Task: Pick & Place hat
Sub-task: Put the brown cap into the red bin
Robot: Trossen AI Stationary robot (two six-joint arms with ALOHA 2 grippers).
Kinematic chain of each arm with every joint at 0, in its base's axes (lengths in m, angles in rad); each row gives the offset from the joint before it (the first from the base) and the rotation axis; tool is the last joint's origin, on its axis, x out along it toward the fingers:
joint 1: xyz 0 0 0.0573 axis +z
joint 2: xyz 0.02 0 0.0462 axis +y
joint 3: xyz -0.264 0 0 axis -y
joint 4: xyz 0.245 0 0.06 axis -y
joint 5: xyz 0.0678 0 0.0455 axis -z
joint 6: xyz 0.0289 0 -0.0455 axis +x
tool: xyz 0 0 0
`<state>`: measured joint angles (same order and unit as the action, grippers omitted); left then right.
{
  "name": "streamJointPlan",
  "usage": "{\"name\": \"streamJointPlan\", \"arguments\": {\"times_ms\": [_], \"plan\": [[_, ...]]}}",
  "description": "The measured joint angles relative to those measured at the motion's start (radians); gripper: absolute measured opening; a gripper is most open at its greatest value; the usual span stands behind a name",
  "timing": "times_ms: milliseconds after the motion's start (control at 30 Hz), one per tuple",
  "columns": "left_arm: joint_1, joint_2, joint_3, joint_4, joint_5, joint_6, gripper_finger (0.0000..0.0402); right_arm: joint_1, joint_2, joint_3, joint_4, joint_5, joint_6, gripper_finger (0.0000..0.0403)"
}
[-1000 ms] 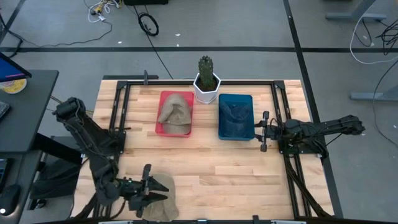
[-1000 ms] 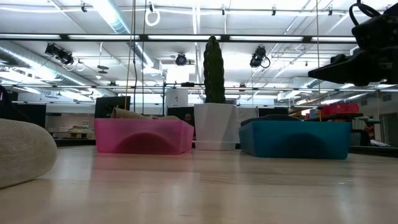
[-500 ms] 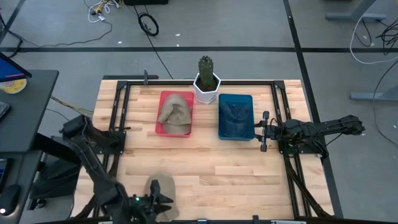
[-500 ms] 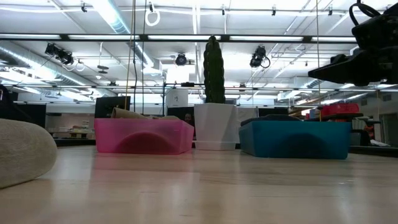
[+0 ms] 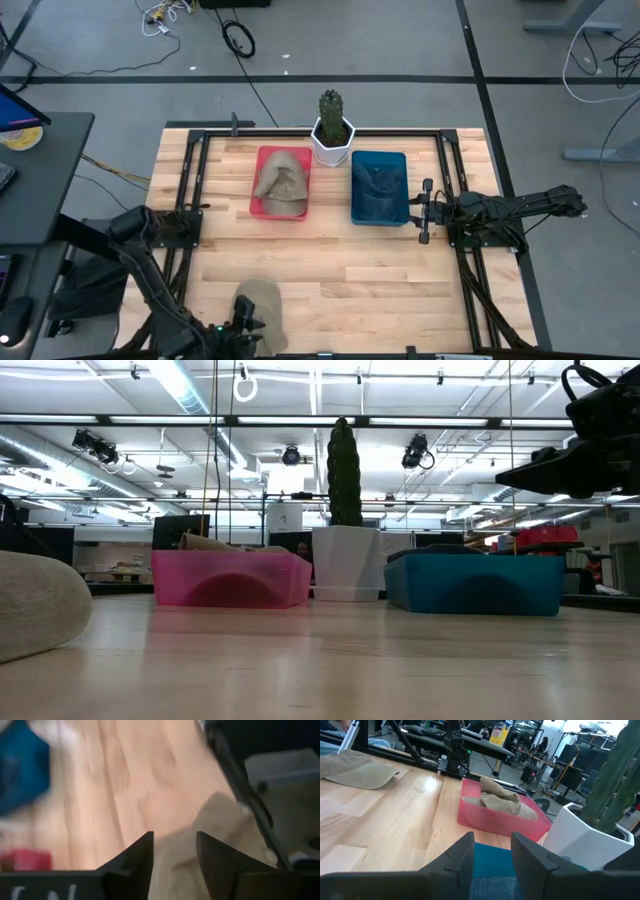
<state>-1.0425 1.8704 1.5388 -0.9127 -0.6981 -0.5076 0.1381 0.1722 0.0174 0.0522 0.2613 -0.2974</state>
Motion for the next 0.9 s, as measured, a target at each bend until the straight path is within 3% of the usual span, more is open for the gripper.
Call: {"name": "streamJointPlan", "arguments": {"times_ms": [267, 467, 733, 900], "plan": [[0.097, 0.092, 0.0, -0.086, 0.236, -0.182, 0.023, 0.0, 0.0, 0.0, 0.0, -0.001, 0.0, 0.0133], [0.151, 0.15, 0.0, -0.149, 0.357, -0.26, 0.0243, 0.0, 0.0, 0.0, 0.0, 0.0, 0.0, 0.0133], [0.175, 0.213, 0.003, -0.223, 0.395, -0.289, 0.0219, 0.0, 0.0, 0.0, 0.0, 0.0, 0.0, 0.0133], [0.183, 0.212, 0.001, -0.235, 0.408, -0.285, 0.0129, 0.0, 0.0, 0.0, 0.0, -0.001, 0.0, 0.0133]]}}
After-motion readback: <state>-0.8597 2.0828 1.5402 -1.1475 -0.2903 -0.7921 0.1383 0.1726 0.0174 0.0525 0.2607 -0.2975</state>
